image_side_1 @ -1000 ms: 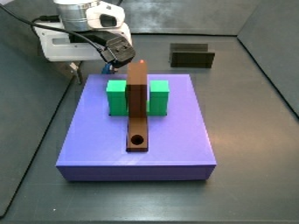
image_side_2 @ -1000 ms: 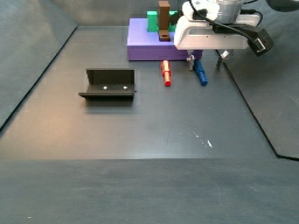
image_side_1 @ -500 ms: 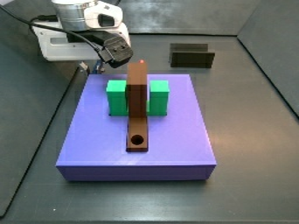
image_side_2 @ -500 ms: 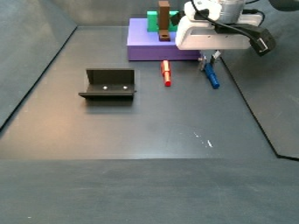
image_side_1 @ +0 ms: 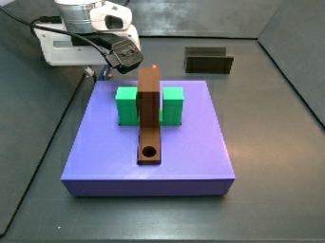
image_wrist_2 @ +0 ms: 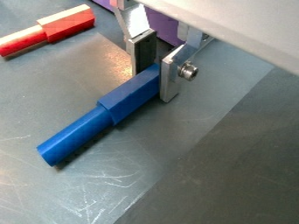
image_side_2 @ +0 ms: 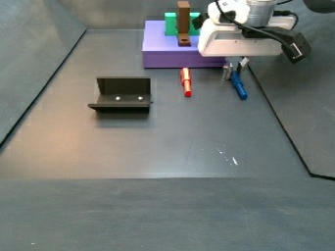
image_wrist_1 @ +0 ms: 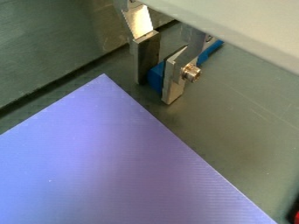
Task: Pick up the blue object. Move up. Place the blue object on the fixture. Regrasp the blue object. Move to above the board. Insert the blue object.
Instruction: Pick up the blue object, then move up.
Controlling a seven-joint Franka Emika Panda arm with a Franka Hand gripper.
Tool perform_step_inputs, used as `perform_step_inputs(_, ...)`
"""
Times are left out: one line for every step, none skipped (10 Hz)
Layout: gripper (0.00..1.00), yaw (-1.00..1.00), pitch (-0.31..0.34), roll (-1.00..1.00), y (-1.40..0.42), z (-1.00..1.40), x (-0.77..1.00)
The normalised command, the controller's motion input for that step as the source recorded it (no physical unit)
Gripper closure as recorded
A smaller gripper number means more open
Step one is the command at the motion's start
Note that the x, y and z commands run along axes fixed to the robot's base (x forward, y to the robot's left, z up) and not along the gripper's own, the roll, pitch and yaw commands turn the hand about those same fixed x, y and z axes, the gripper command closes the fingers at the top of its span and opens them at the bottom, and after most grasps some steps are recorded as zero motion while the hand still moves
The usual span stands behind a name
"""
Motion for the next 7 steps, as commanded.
perform_step_inputs(1.00,0.00,0.000,0.00,0.00,0.00,0.00)
perform_step_inputs(1.00,0.00,0.000,0.00,0.00,0.00,0.00)
perform_step_inputs(1.00,0.00,0.000,0.00,0.00,0.00,0.00)
perform_step_inputs(1.00,0.00,0.000,0.00,0.00,0.00,0.00)
perform_step_inputs(1.00,0.00,0.000,0.00,0.00,0.00,0.00)
perform_step_inputs(1.00,0.00,0.000,0.00,0.00,0.00,0.00)
perform_step_inputs(1.00,0.00,0.000,0.00,0.00,0.83,0.00)
